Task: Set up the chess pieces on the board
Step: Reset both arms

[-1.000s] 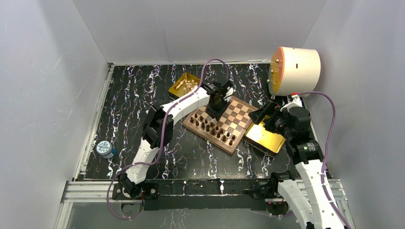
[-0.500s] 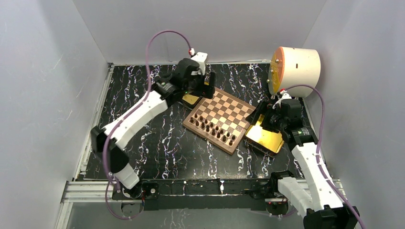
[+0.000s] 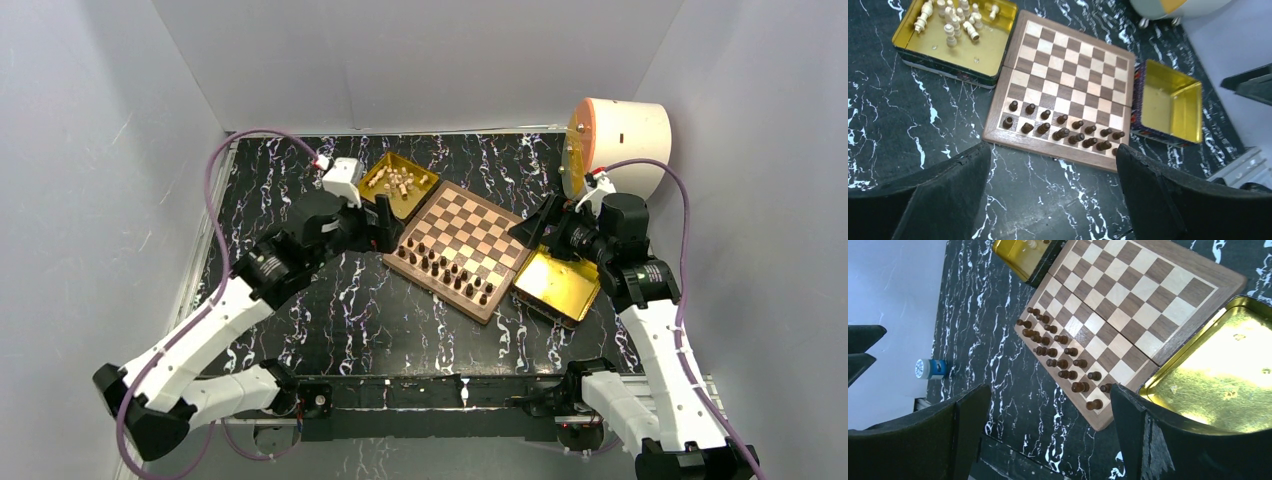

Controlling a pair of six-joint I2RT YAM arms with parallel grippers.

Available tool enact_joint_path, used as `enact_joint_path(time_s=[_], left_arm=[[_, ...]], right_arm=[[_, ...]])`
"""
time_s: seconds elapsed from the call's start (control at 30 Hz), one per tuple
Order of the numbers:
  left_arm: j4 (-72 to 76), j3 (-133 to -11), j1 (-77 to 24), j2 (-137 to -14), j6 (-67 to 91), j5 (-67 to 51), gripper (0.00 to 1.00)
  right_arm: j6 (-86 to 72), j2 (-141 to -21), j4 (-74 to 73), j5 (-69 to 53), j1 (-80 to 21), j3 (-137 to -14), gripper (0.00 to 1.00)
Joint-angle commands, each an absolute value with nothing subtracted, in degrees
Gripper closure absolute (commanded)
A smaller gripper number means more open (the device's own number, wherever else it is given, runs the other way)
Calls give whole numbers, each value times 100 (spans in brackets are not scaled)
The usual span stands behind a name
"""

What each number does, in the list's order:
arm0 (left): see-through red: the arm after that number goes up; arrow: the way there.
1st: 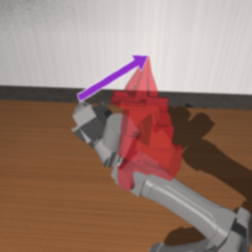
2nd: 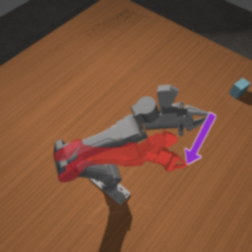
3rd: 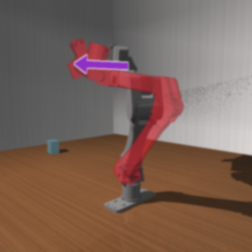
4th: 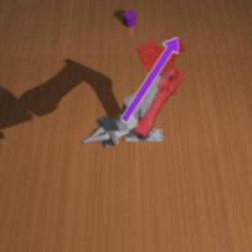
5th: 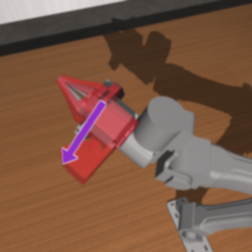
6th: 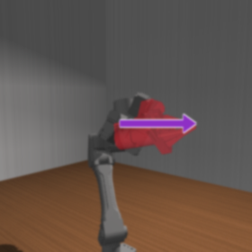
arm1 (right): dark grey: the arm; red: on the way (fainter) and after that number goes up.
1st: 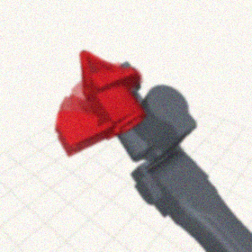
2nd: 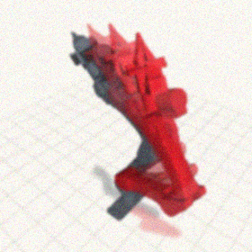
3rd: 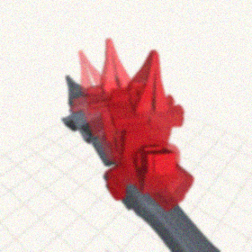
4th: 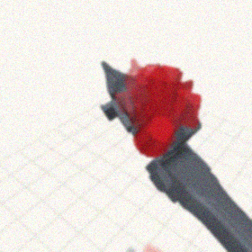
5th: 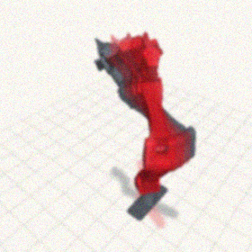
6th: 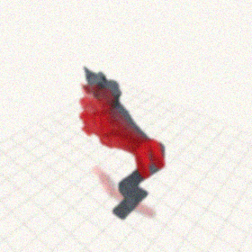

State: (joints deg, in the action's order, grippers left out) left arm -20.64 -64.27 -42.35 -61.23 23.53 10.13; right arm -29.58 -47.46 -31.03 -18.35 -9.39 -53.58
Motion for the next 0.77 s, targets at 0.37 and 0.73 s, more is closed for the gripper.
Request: enact_joint_path(time_s=[0.37, 0.73], left_arm=[[-1469, -5937, -4264, -5240, 2520, 1089, 7], [-1366, -5820, -4265, -5069, 2409, 1147, 7]], right_arm=[[-3178, -4561, -2794, -2220, -946, -5404, 1], [-3348, -4579, -2613, -2301, -948, -5337, 1]])
